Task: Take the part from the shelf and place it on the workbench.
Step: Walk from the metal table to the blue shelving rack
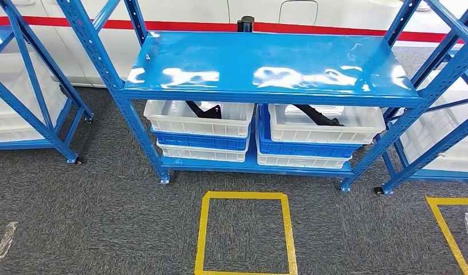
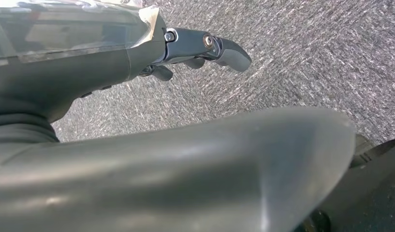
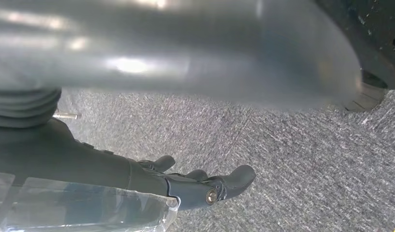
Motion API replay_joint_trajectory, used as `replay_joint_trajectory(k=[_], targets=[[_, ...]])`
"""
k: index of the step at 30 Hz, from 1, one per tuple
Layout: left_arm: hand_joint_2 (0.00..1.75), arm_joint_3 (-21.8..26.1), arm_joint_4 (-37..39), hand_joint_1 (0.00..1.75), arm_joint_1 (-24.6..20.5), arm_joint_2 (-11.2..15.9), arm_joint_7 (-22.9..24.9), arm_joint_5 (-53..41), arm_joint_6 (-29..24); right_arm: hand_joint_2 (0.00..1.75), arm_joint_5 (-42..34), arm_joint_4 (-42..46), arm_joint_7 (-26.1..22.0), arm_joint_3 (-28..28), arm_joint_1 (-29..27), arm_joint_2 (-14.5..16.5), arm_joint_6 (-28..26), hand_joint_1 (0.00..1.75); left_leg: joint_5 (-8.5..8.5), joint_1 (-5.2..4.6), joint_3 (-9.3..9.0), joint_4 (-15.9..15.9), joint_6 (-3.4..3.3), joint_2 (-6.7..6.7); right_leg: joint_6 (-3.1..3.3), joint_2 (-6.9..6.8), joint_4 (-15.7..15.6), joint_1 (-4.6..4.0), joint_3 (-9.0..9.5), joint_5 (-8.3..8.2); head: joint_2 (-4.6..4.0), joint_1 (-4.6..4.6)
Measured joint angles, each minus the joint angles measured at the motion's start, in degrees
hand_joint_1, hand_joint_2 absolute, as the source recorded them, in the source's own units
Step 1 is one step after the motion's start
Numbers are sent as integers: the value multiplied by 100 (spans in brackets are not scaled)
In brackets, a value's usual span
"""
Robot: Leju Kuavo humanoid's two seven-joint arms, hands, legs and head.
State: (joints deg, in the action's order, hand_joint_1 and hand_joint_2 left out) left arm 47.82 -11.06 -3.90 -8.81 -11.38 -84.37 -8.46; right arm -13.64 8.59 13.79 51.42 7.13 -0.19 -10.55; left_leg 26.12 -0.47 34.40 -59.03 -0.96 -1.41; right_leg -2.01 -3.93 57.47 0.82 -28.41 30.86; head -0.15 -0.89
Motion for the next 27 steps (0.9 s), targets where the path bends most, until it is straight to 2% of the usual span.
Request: replay_joint_trajectory(k=[2,3,7,8,11,12,27], targets=[[175,1,0,0,1,0,-1,-1,1,131,-2,0,4,1,0,1,-4,0,3,-1,0,-1,-10,0,-7,0,-7,2,3,-4,0,-1],[175,1,0,0,1,0,1,-2,1,175,-2,0,5,1,0,2,-5,0,4,-2,0,-2,-16,0,-10,0,-8,3,3,-6,0,-1],[175,-20,-1,0,6,5,25,31,1,175,-14,1,6,-19,-9,3,-17,0,2,-2,-3,-4,-30,1,-20,1,-10,3,4,-12,0,-2],[175,-56,-4,0,15,11,40,91,2,131,-17,1,2,-48,-21,7,-21,0,1,-1,-4,-4,-31,1,-21,1,-10,3,5,-12,0,-2],[44,-258,-33,0,75,41,102,473,23,0,31,8,-47,-242,-91,18,2,0,1,6,-8,-3,-31,1,-21,1,-9,-4,9,-12,0,-2],[0,-332,-48,0,97,55,125,633,40,0,58,13,-71,-321,-120,19,17,0,1,9,-8,-3,-31,1,-21,1,-9,-7,9,-12,0,-2],[0,-1628,-345,0,436,287,434,3103,292,0,476,321,-476,-1711,-549,20,345,0,0,16,-10,-1,-31,1,-20,1,-9,-23,11,-9,0,-2]])
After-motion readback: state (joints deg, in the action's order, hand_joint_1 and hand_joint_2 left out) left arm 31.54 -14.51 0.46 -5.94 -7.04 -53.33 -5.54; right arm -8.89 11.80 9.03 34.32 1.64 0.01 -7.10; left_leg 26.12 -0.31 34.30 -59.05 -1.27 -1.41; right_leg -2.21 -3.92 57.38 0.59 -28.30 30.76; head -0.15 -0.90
